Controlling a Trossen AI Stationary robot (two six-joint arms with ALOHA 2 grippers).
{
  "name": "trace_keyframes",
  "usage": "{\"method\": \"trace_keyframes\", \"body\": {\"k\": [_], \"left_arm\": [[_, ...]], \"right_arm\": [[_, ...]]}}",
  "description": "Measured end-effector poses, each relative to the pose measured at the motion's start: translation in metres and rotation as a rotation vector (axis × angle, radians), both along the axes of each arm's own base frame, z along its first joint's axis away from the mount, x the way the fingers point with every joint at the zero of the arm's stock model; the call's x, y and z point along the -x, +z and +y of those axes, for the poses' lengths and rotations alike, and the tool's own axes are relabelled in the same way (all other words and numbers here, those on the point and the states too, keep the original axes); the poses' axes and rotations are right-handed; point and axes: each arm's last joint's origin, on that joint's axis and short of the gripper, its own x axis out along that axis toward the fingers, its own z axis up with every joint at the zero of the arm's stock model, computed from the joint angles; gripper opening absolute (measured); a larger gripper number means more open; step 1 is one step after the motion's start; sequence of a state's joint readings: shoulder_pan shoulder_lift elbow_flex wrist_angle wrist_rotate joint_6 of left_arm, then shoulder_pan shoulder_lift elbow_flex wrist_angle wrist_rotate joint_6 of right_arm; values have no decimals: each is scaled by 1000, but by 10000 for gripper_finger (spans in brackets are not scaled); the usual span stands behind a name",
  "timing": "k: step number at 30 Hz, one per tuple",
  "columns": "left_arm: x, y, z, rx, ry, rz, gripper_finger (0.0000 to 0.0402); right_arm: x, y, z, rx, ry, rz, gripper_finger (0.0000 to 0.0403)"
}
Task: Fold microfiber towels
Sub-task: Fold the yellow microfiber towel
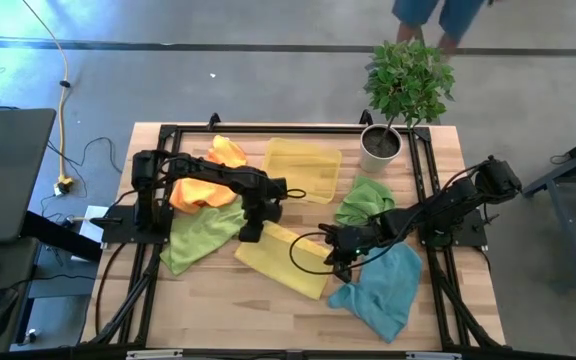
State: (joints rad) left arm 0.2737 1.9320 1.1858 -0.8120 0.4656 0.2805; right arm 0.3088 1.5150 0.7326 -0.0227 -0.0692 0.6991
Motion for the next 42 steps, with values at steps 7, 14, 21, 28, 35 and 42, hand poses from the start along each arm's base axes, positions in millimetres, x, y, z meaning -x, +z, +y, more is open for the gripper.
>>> {"method": "trace_keyframes", "body": {"k": [7,14,21,28,35,42], "left_arm": [[1,5,0,-11,37,5,7],[3,31,2,-93,30,-91,2],[3,34,6,-223,17,-93,1],[-2,32,6,-262,47,-117,3],[-2,31,6,-313,101,-87,40],[-1,35,1,-394,139,-52,110]], "right_arm": [[0,0,0,-38,-46,22,0],[1,-1,0,-55,-65,33,0],[5,-5,-3,-43,-134,107,0],[8,-8,-4,-52,-170,154,5],[10,-10,-6,-27,-168,178,95],[12,-12,-12,-79,-149,250,159]]}}
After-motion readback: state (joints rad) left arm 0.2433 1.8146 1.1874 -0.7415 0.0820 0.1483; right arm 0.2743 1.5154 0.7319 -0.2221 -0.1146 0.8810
